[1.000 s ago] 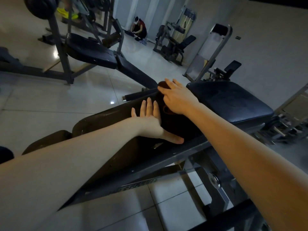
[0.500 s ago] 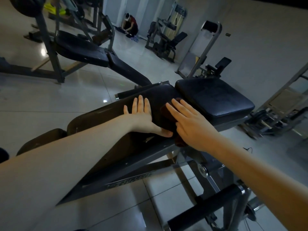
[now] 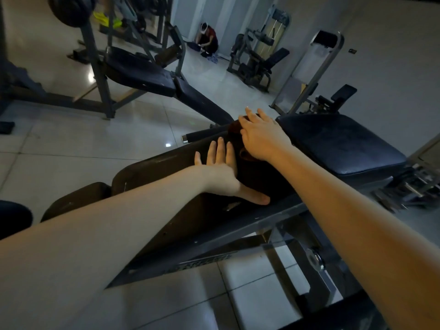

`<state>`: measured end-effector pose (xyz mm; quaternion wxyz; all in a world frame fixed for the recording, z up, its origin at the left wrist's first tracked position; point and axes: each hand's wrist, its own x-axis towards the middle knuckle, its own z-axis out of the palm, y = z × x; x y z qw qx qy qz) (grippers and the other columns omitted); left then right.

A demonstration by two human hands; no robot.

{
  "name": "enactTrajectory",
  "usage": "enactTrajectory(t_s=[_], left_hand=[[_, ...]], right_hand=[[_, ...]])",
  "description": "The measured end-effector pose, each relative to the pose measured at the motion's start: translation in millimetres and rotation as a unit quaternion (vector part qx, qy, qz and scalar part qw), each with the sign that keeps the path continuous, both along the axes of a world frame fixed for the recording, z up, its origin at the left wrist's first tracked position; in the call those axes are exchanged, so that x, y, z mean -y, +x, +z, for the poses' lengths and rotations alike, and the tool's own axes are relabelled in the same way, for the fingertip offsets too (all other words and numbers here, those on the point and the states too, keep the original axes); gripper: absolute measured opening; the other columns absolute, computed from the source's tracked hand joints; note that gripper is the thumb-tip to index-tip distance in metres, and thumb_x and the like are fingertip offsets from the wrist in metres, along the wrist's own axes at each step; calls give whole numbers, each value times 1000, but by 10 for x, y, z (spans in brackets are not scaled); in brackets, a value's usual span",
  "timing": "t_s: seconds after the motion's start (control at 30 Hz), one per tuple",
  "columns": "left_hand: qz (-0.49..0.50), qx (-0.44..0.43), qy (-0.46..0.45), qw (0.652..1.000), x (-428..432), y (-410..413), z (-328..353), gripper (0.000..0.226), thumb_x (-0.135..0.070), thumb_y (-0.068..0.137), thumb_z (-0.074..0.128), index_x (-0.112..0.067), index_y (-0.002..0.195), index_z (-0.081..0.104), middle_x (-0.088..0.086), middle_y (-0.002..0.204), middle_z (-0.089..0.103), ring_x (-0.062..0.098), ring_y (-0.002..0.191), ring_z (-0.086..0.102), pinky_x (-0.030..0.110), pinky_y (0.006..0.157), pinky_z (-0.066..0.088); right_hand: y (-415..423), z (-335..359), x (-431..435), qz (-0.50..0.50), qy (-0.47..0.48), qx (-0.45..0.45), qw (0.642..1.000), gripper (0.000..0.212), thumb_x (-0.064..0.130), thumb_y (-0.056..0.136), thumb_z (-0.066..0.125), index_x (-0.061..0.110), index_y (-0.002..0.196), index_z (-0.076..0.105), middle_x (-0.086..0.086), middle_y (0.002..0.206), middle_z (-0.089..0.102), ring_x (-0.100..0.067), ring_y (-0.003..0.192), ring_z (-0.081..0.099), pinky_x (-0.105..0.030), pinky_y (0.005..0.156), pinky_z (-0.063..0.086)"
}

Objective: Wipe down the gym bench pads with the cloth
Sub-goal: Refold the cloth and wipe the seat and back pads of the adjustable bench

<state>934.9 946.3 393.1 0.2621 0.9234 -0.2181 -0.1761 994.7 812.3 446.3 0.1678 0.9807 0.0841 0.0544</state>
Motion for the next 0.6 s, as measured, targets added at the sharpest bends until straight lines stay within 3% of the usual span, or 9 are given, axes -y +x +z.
enactTrajectory(t_s=[0.27,0.47,0.6], left_hand=[[15,2,8,1000,15,-62,44,147,-84,61,63,-12,149,-30,9,156,-38,25,145,-32,55,118,-15],[9,13,4,1000,22,12,-10,150,-85,58,63,-11,150,-29,9,156,-38,26,145,-31,56,119,-13],[12,13,5,1000,48,63,-52,152,-86,57,65,-12,148,-30,9,154,-40,27,144,-32,56,118,-15]], right_hand=[[-576,113,29,39,-22,-48,998,50,24,105,30,17,154,21,-5,164,3,-24,150,0,-41,123,4],[-1349,94,357,59,-5,-73,996,54,30,104,31,27,154,12,5,163,-4,-15,150,-8,-42,123,9],[-1146,126,345,66,16,-57,996,52,28,104,33,28,154,17,4,163,1,-15,150,-3,-41,123,10]])
